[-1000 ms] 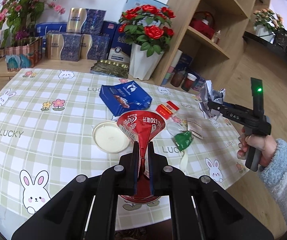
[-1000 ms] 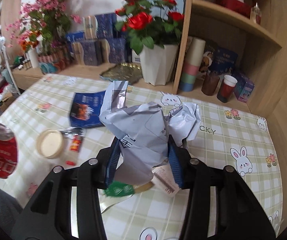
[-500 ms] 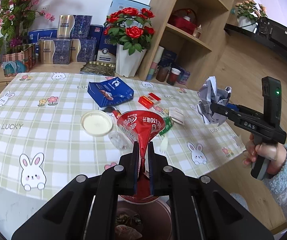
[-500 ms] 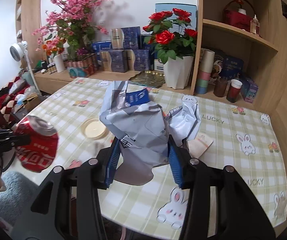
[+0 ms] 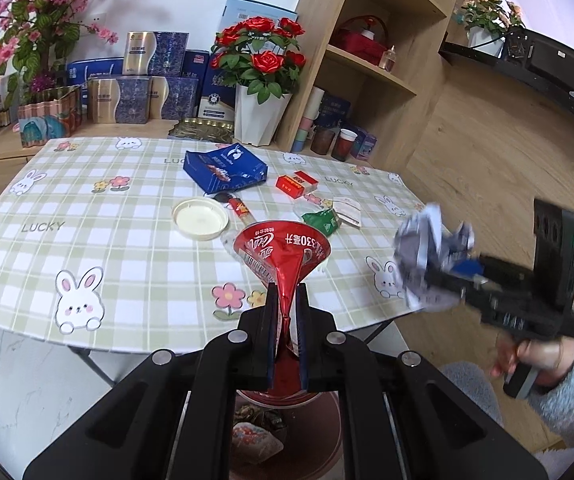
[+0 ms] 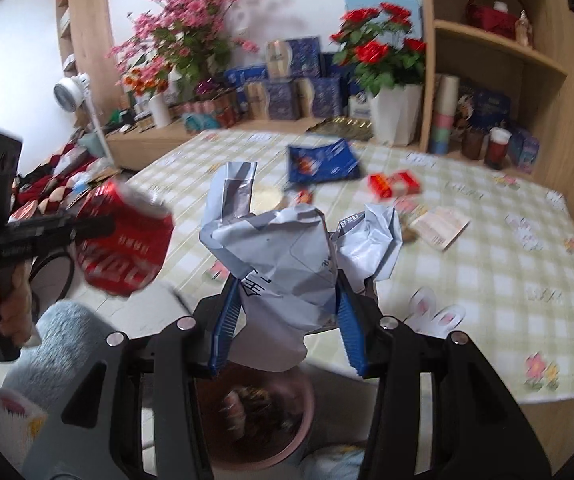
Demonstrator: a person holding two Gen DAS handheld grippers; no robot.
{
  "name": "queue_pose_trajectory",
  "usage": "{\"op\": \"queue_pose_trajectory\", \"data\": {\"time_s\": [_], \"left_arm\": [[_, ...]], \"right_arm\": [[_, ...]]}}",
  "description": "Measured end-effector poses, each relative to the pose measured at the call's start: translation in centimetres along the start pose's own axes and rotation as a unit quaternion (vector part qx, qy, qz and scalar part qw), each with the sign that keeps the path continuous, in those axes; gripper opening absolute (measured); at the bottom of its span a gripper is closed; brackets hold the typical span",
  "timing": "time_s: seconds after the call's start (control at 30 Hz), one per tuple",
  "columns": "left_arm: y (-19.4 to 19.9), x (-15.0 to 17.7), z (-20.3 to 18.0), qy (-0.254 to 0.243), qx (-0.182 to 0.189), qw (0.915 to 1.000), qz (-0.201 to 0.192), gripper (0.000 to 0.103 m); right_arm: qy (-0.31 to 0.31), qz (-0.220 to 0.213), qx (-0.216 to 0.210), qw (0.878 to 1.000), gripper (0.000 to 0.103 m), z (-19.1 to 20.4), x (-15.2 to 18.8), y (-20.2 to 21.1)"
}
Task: Collect trash
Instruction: 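Carry the crumpled paper over the bin and open the right tool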
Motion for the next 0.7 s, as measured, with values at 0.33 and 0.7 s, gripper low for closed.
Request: {"op": "queue_pose_trajectory", "data": {"time_s": [0.33, 0.7], "left_arm": [[1.6, 3.1, 1.7, 0.017, -0.015, 0.9997, 0.008, 0.009], [1.2, 4.9, 3.0, 0.037, -0.024, 0.9987, 0.025, 0.009]], "right_arm": [[0.014, 0.096, -0.065, 0.993, 0.047, 6.6, 8.1, -4.4], [-0.080, 0.215, -0.066, 0.971, 0.048, 6.2, 13.0, -14.8]]}}
Point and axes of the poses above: each gripper's, at about its wrist camera, not at the fingertips, and y roughly against the way its jaws point, z to its left, x to its underside, the point moved 6 cm from there along -y, roughly the way its jaws point, and after that the axes turned 6 degrees about y, right-handed, at the moved point
